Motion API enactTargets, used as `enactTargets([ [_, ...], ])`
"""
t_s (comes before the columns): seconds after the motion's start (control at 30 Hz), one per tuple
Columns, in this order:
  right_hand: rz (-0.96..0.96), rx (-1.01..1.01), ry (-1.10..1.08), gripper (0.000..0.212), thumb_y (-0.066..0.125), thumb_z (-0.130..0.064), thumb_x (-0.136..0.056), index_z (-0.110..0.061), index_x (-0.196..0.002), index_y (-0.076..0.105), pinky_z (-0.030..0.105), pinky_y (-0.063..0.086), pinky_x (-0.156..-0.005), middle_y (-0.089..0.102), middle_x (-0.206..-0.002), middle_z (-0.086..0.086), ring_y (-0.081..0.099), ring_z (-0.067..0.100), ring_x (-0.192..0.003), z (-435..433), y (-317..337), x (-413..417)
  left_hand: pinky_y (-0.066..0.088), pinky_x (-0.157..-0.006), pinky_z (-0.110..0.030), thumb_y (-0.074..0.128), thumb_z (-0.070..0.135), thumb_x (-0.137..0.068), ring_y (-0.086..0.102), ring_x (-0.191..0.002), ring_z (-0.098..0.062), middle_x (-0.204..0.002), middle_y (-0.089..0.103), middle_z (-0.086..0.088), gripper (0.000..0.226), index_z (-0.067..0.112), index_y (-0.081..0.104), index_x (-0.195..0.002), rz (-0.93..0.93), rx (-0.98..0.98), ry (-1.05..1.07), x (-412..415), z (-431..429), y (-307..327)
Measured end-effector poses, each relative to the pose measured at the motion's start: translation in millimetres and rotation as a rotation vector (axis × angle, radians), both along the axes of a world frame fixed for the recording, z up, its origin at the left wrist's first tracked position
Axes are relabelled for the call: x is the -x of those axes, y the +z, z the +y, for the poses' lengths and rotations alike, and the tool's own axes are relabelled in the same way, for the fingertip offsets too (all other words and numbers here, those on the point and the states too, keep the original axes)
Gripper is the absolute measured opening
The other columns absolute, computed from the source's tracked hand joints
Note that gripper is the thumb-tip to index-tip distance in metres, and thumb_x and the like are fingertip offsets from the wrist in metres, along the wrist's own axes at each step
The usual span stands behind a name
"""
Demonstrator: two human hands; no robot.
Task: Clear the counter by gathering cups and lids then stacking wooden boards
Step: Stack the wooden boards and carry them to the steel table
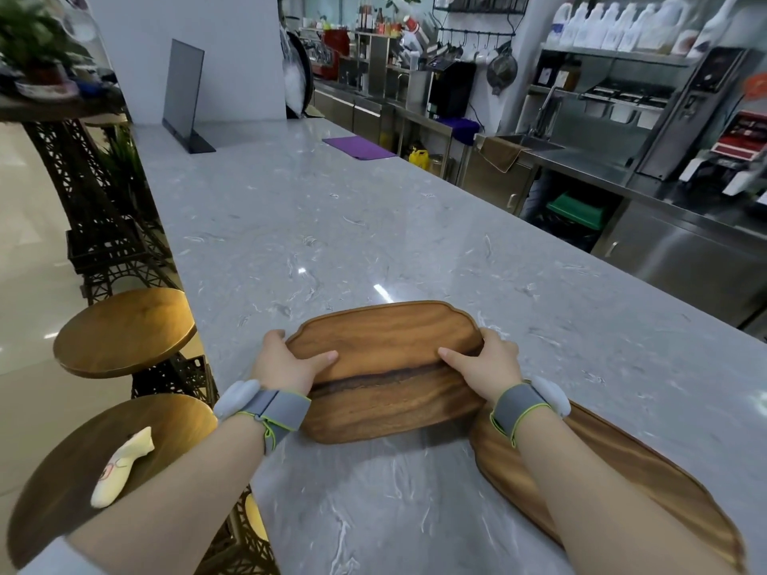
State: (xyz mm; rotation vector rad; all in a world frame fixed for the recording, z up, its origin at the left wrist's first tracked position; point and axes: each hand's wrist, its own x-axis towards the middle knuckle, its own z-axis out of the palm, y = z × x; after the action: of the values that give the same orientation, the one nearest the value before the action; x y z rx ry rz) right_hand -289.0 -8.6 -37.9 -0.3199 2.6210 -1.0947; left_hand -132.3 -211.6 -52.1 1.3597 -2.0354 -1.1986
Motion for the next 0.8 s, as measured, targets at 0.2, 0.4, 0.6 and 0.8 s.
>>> enactTargets([
  [0.2, -0.047, 0.046, -0.09, 0.086, 0.073, -0.059, -0.066, -0.014, -0.133, 0.043, 0.041, 0.047, -0.096, 0.044, -0.135, 0.013, 0.052, 0.033, -0.115, 26.5, 6.6, -4.6, 0.049, -0.091, -0.039, 0.083, 0.039, -0.061, 0.06, -0.107, -0.032, -0.12, 0.063, -0.013, 0.073, 0.006, 0.055, -0.119, 0.02, -0.033, -0.072, 2.3, -1.4, 28.6],
  [0.4, -0.066, 0.075, -0.171, 0.086, 0.071, -0.062, -0.064, -0.014, -0.131, 0.043, 0.045, 0.048, -0.096, 0.049, -0.132, 0.012, 0.054, 0.034, -0.114, 57.0, 13.1, -11.5, 0.047, -0.096, -0.04, 0.081, 0.033, -0.066, 0.058, -0.111, -0.031, -0.124, 0.061, -0.015, 0.068, 0.003, 0.055, -0.121, 0.085, -0.065, -0.145, 10.8, 19.2, 36.8],
  [0.6, -0.028, 0.075, -0.284, 0.083, 0.068, -0.064, -0.066, -0.023, -0.133, 0.04, 0.034, 0.045, -0.086, 0.053, -0.131, 0.008, 0.055, 0.032, -0.115, 97.2, 10.6, -21.9, 0.045, -0.091, -0.036, 0.083, 0.028, -0.065, 0.056, -0.112, -0.033, -0.126, 0.058, -0.016, 0.067, 0.004, 0.052, -0.12, 0.065, -0.076, -0.253, 28.1, 48.7, 35.7],
  [0.8, -0.062, 0.06, -0.414, 0.087, 0.07, -0.06, -0.068, -0.023, -0.138, 0.036, 0.04, 0.045, -0.099, 0.048, -0.137, 0.01, 0.051, 0.033, -0.122, 145.8, 7.7, -31.4, 0.045, -0.091, -0.037, 0.083, 0.026, -0.065, 0.055, -0.113, -0.033, -0.125, 0.057, -0.015, 0.065, 0.005, 0.051, -0.117, 0.047, -0.073, -0.364, 47.4, 88.1, 29.1],
])
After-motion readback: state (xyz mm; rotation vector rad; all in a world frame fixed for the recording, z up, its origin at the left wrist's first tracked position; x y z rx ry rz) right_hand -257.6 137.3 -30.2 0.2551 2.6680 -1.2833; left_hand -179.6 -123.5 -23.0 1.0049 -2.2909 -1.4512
